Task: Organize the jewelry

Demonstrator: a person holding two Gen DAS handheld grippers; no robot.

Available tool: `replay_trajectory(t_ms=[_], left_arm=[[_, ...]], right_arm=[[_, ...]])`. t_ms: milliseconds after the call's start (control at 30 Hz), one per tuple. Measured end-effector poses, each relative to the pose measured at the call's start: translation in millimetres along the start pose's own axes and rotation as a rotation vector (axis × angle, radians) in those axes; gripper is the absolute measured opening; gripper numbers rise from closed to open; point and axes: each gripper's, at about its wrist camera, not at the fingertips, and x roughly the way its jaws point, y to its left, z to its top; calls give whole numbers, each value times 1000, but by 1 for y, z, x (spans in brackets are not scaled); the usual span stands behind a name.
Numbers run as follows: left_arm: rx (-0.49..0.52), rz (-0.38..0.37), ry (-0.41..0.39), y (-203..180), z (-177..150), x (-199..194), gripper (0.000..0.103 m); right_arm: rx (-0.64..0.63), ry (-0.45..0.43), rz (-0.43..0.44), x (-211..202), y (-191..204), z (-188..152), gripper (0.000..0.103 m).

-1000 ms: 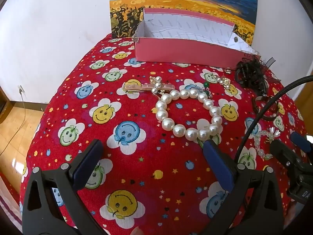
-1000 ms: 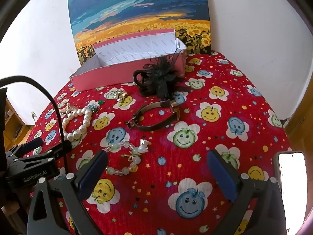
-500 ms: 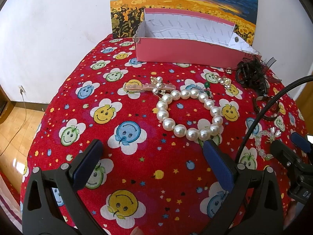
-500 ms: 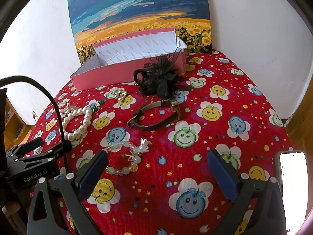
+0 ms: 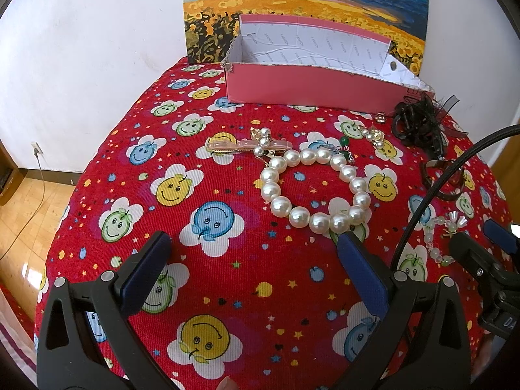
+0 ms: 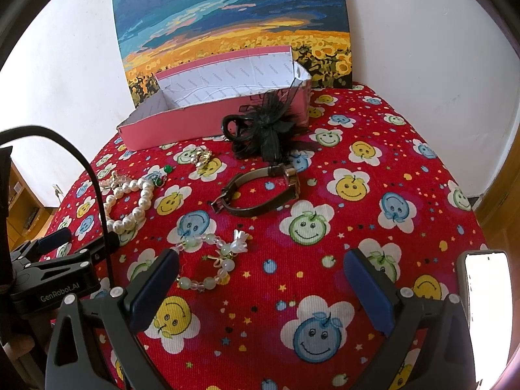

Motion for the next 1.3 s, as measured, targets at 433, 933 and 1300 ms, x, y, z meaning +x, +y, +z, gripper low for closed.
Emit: replay_trajectory(t_ms=[433,933,1300], left_arm=[[1,1,0,0,0,0,103],[0,0,0,0,-1,0,103],[-1,-32,-7,7,1,-5,103]], right_arm=[[0,1,0,0,0,-1,103],[0,2,1,0,-1,0,103],[-16,-21,-14,-2,1,-2,103]])
